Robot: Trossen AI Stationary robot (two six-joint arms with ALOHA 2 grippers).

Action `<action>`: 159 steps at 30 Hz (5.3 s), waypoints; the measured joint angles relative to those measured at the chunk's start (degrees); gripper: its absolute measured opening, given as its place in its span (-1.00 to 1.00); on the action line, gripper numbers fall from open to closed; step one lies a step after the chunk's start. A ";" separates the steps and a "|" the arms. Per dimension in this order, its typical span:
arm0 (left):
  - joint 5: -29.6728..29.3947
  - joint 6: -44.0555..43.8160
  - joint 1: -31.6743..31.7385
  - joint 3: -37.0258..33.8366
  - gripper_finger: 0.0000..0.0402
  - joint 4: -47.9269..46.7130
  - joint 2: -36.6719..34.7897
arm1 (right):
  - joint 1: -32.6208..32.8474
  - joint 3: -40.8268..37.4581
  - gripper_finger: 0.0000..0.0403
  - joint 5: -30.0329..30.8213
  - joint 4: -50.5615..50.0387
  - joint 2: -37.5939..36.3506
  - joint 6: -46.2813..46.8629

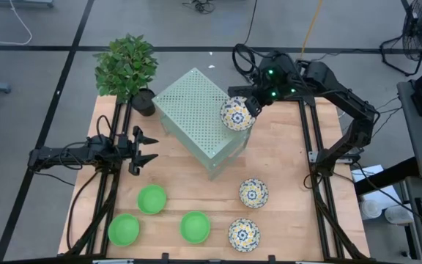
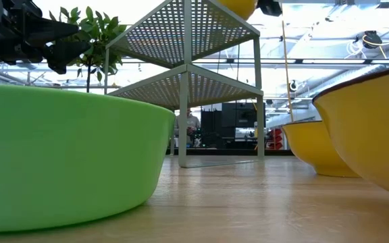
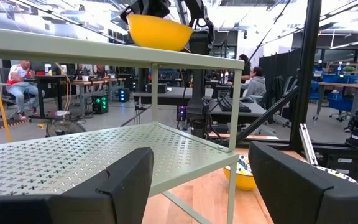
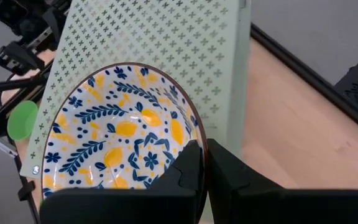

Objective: Pick & Place Mini bowls
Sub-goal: Put the top yellow patterned bowl on the shelf, then stack the bottom yellow patterned bowl on the yellow patterned bowl on the shelf

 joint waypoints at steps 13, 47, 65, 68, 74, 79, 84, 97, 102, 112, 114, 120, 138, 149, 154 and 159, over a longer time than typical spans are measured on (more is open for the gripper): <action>0.00 0.00 0.01 0.00 0.34 0.00 0.02 | 0.31 -3.91 -0.97 -0.26 3.88 -0.09 0.07; -0.01 0.01 0.00 -0.01 0.34 0.00 0.02 | 0.33 -4.04 -0.31 0.20 11.31 -1.25 0.38; 0.00 0.01 0.00 0.00 0.34 0.00 0.01 | 5.67 -3.97 -0.30 0.07 13.21 -12.86 -2.20; 0.00 0.00 -0.01 0.00 0.34 0.00 0.00 | 9.29 -3.97 -0.29 0.03 13.19 -14.18 -3.56; 0.00 0.00 -0.01 -0.01 0.34 -0.01 0.01 | 17.19 -3.97 -0.30 0.02 13.19 -15.10 -5.30; 0.00 0.00 -0.01 0.00 0.34 0.00 0.02 | 23.45 -3.97 -0.30 -0.02 13.14 -14.47 -5.68; 0.00 0.00 -0.01 0.00 0.34 -0.02 0.01 | 29.12 -3.97 -0.30 0.00 12.80 -13.79 -5.67; 0.00 0.00 0.00 0.00 0.34 -0.02 0.02 | 38.51 -15.74 -0.30 0.02 13.31 -13.51 0.95; 0.00 0.00 -0.01 0.00 0.34 0.00 0.01 | 39.41 -23.38 -0.30 0.16 13.18 -13.51 3.73; 0.00 0.00 0.01 0.00 0.34 -0.01 0.00 | 39.35 -37.20 -0.30 0.39 13.21 -13.51 7.77; 0.00 0.00 0.00 0.00 0.34 0.00 0.00 | 39.35 -39.44 -0.30 0.49 13.19 -13.51 8.33; 0.00 0.00 0.00 -0.01 0.34 0.00 0.02 | 39.31 -45.51 -0.30 4.63 13.21 -13.51 8.33; -0.01 0.00 0.00 0.00 0.34 0.00 0.01 | 39.17 -61.34 -0.30 8.07 22.57 -13.51 14.34; 0.00 0.00 0.01 0.00 0.34 0.00 0.02 | 39.17 -66.05 -0.30 12.66 27.29 -13.51 14.61; 0.00 0.00 0.00 -0.01 0.34 0.00 0.02 | 39.19 -67.50 -0.30 12.31 29.33 -13.51 17.19; -0.01 0.00 0.00 0.00 0.34 0.00 0.02 | 39.19 -68.30 -0.30 12.28 31.45 -13.51 17.36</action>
